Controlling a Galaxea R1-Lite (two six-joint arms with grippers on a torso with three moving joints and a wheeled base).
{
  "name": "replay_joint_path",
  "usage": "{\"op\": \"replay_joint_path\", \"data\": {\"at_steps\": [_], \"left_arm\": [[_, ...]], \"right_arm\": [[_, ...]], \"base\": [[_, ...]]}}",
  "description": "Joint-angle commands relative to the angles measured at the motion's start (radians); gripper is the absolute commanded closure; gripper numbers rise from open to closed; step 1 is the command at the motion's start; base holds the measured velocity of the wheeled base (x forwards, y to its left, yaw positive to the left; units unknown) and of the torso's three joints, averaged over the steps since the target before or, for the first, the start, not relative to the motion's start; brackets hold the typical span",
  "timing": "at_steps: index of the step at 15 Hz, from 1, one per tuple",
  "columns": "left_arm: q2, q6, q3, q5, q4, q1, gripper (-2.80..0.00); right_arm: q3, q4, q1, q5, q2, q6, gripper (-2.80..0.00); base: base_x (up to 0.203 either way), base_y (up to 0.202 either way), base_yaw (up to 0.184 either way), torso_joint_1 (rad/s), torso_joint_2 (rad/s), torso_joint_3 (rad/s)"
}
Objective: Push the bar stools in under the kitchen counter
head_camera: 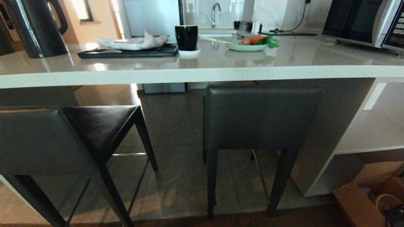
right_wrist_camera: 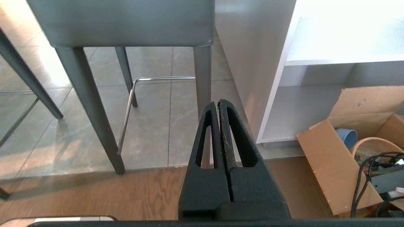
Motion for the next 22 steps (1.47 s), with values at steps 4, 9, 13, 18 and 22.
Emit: {"op": "replay_joint_path", "data": {"at_steps": [4,9,13,18,22], "left_arm": [[0.001,0.000,0.002,0.001,-0.002,-0.001,0.00],[0.001,-0.002,0.002,0.001,-0.002,-0.001,0.00],[0.001,-0.002,0.002,0.001,-0.002,-0.001,0.00],[0.001,-0.002,0.002,0.001,-0.002,-0.001,0.00],[0.001,-0.002,0.002,0.001,-0.002,-0.001,0.00]], "right_arm": [[-0.001,-0.001,0.000,0.001,0.000,0.001,0.00],[-0.001,-0.001,0.000,0.001,0.000,0.002,0.00],[-0.001,-0.001,0.000,0.001,0.000,0.002,0.00],[0.000,-0.001,0.000,0.001,0.000,0.002,0.00],[0.000,-0.001,0.000,0.001,0.000,0.002,0.00]], "base": [[0.000,0.000,0.000,0.000,0.00,0.000],[0.000,0.000,0.000,0.048,-0.17,-0.180],[0.000,0.000,0.000,0.179,-0.51,-0.295],[0.000,0.000,0.000,0.177,-0.48,-0.292],[0.000,0.000,0.000,0.080,-0.18,-0.112]]}}
